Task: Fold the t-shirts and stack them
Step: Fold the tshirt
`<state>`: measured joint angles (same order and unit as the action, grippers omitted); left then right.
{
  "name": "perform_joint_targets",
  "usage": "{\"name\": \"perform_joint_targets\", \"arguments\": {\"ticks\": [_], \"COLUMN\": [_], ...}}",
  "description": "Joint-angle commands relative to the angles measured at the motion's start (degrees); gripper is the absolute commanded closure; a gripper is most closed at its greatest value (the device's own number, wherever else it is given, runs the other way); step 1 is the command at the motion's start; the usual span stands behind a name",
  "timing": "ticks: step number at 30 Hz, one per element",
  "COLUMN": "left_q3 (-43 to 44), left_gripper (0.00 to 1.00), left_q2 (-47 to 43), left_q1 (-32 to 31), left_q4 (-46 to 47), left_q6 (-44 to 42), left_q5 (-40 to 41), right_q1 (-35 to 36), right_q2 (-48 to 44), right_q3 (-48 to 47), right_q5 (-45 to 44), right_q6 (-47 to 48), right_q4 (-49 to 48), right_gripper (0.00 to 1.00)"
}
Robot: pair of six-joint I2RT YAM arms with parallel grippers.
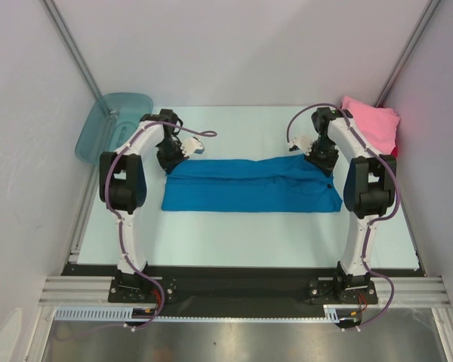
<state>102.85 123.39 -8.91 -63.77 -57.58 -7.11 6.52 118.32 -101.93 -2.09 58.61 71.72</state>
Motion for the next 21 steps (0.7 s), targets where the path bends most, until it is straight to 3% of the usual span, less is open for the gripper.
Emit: {"name": "perform_joint_targets", "arguments": {"ticks": [1, 21], "left_q3": [0.60, -0.10], "left_gripper": [1.00, 1.00], "left_q2": [-0.44, -0.52], "left_q1": [-0.41, -0.41], "left_q4": [-1.97, -2.33], "left_q6": [-2.10, -2.80], "left_q5": [0.08, 0.43], "right_q1": [0.51, 0.68], "right_q2": [-0.55, -4.33], "right_q3": [-1.25, 2.61], "right_q5": [0.24, -2.04], "right_q6": [0.54, 3.09], "right_q4": [1.31, 3.69], "right_gripper": [1.00, 1.00]}}
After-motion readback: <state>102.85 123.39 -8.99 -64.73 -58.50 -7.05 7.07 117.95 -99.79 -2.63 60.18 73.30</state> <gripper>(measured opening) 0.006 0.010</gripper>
